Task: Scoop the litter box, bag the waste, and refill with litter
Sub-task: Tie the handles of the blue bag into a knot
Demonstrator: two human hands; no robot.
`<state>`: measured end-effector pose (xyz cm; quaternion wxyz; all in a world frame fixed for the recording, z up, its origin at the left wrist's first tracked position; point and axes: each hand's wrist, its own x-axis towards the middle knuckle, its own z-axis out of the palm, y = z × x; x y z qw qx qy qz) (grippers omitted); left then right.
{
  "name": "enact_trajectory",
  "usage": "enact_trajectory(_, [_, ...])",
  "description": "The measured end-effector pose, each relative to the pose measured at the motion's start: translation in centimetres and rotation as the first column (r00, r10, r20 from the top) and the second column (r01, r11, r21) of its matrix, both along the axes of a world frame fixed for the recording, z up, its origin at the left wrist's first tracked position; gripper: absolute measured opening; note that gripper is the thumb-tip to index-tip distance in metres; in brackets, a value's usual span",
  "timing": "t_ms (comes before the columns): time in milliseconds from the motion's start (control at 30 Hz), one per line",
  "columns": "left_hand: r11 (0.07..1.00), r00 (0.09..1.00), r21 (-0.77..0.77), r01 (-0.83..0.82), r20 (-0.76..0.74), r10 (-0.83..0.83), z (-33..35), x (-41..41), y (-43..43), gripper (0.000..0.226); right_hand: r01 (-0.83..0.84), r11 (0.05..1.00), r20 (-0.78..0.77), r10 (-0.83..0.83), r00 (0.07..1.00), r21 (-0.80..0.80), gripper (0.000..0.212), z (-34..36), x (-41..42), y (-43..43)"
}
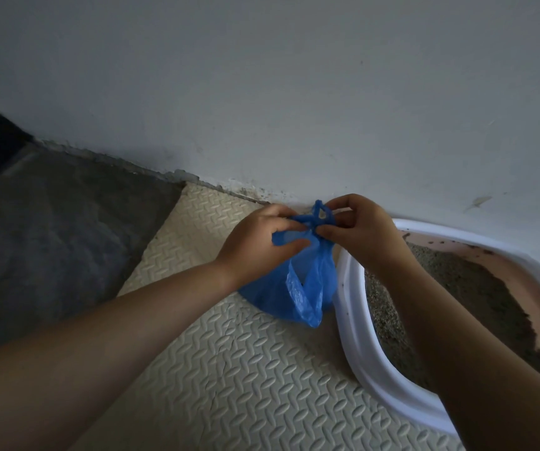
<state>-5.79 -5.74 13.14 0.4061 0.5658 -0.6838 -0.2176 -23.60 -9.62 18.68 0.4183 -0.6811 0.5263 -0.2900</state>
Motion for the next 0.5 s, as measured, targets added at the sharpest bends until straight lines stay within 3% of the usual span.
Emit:
enact_trajectory(300, [0.991,0.973,0.11,-0.075,-0.21,0.097,0.5,-1.1,0.0,0.012,0.001,0.999,-0.025,-0.002,1.0,-0.036,0.026,0.1,0.4,0.3])
enact_trajectory(500, [0.987,0.976,0.142,-0.075,-0.191,0.102,0.7,-1.5,0.1,0.018,-0.001,0.999,-0.009,0.001,1.0,-0.04,0.025,0.2,0.6,0.6])
